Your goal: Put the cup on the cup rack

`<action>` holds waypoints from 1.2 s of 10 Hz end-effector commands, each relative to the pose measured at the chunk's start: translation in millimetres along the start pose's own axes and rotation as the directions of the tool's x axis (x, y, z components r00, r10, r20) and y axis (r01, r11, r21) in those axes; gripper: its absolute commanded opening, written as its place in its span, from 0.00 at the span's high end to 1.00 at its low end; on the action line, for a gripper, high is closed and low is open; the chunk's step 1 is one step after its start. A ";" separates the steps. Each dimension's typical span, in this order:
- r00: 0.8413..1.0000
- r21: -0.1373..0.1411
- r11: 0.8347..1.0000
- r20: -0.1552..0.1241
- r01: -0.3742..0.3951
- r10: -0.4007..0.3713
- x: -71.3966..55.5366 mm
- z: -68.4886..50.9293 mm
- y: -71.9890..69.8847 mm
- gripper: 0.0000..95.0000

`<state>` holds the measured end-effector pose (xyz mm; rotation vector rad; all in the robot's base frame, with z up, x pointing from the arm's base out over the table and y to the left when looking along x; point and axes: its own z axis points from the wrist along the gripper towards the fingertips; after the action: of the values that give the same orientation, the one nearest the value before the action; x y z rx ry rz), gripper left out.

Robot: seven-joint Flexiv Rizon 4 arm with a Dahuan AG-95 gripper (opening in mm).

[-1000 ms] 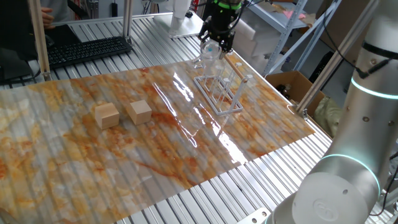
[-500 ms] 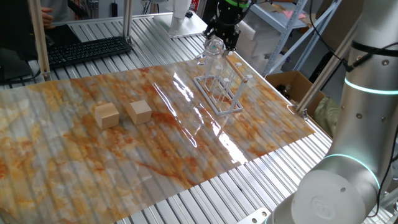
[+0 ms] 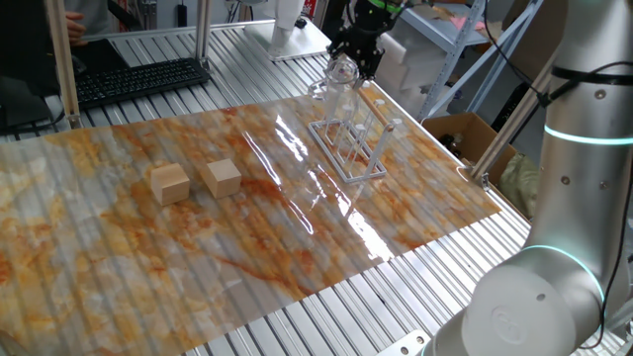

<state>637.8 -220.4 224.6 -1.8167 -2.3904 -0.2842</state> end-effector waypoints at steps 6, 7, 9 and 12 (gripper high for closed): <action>1.000 -0.033 0.999 -0.022 -0.010 0.010 -11.2 14.4 -1.3 1.00; 0.999 -0.040 0.999 -0.025 -0.021 0.020 -10.3 16.2 -2.6 1.00; 0.999 -0.052 0.998 -0.037 -0.034 0.032 -8.7 19.5 -4.8 1.00; 0.999 -0.055 0.998 -0.042 -0.024 0.022 -10.1 23.2 -3.2 1.00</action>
<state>636.2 -224.4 198.7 -1.8417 -2.3558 -0.3849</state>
